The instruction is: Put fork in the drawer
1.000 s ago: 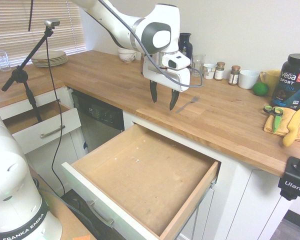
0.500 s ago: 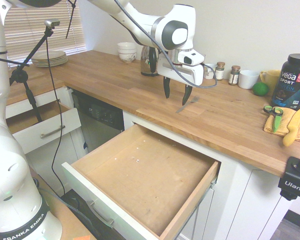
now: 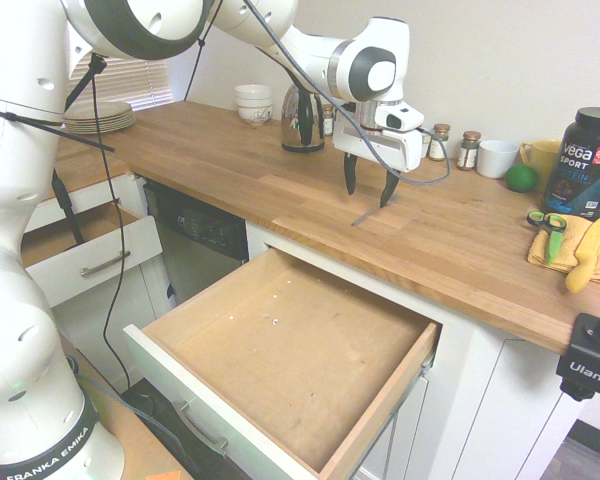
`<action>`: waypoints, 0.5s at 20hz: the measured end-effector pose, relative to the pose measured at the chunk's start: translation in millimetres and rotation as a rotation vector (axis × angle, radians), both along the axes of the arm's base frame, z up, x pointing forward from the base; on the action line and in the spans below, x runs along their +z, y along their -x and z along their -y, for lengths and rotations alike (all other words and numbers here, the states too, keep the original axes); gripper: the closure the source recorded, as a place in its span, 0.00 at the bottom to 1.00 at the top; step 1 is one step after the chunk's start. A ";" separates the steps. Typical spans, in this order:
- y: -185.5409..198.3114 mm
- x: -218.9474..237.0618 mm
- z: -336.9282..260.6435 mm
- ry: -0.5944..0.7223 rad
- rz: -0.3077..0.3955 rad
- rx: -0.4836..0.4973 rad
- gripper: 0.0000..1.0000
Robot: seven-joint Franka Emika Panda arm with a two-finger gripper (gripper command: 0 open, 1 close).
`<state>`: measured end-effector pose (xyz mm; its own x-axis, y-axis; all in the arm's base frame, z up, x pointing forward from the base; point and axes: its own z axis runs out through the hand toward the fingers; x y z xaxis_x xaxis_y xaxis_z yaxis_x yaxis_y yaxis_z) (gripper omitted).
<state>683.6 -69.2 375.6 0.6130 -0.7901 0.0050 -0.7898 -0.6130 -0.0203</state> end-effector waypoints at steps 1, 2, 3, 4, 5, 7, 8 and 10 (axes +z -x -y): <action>-3.8 -1.2 1.0 0.000 -0.003 -0.001 0.00; -7.7 -2.7 1.4 0.001 -0.006 -0.001 0.00; -11.2 -4.7 1.3 0.001 -0.008 0.000 0.00; -14.1 -7.2 1.0 0.001 -0.012 0.001 0.00; -17.0 -10.1 0.4 0.000 -0.016 0.002 0.00; -21.9 -16.4 -0.1 0.000 -0.024 0.002 0.00; -24.1 -19.5 0.0 -0.002 -0.029 0.001 0.00; -29.6 -25.7 0.9 -0.006 -0.032 -0.002 0.00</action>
